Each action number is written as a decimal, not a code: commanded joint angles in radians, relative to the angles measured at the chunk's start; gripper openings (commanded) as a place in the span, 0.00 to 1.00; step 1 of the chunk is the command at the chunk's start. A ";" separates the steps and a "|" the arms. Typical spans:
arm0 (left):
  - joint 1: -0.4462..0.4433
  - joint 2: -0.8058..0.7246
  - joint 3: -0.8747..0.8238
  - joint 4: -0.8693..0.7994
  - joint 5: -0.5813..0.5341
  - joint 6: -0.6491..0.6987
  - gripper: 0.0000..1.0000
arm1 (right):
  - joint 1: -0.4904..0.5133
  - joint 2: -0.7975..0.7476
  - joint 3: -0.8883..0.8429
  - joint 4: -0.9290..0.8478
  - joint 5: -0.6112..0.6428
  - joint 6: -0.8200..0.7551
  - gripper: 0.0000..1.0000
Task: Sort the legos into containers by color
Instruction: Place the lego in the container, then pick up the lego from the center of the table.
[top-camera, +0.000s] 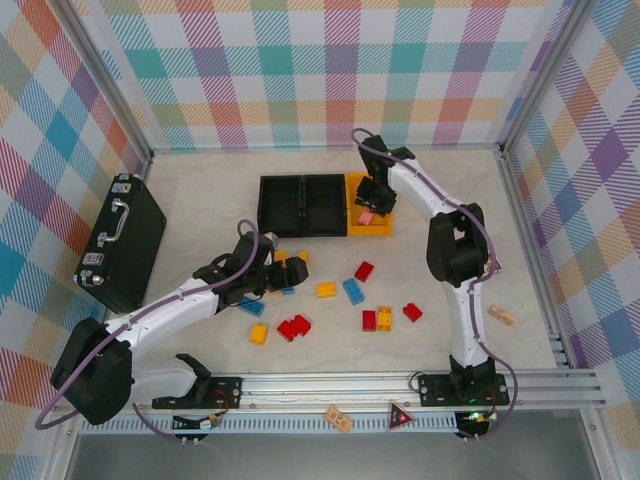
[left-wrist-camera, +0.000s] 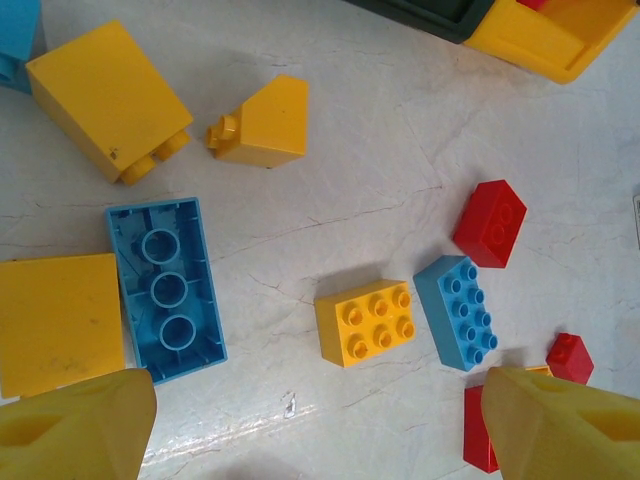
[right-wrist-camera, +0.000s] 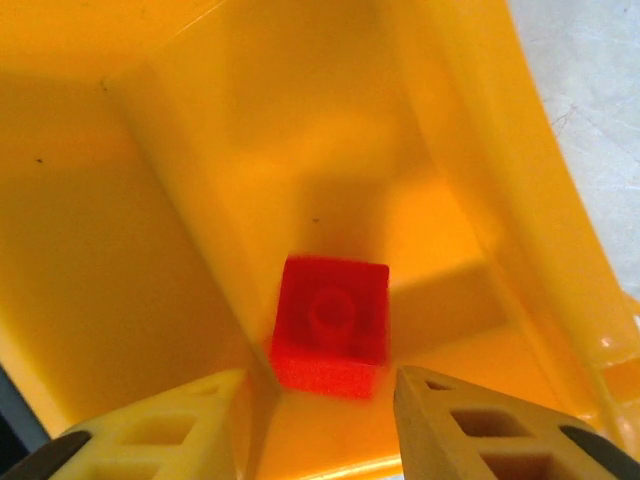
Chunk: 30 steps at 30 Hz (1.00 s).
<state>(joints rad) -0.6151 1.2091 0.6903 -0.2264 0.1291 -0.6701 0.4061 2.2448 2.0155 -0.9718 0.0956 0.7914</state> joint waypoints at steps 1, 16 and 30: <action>-0.010 0.003 -0.011 0.013 -0.010 -0.018 0.85 | 0.008 0.012 0.047 -0.044 0.021 -0.016 0.45; -0.010 -0.005 -0.002 -0.008 -0.021 -0.015 0.84 | 0.051 -0.262 -0.205 0.041 0.024 -0.088 0.51; -0.014 -0.001 0.014 -0.089 -0.006 -0.021 0.79 | 0.097 -0.559 -0.637 0.168 -0.058 -0.163 0.53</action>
<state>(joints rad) -0.6159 1.2087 0.6903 -0.2501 0.1131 -0.6849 0.4816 1.7439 1.4326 -0.8341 0.0696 0.6678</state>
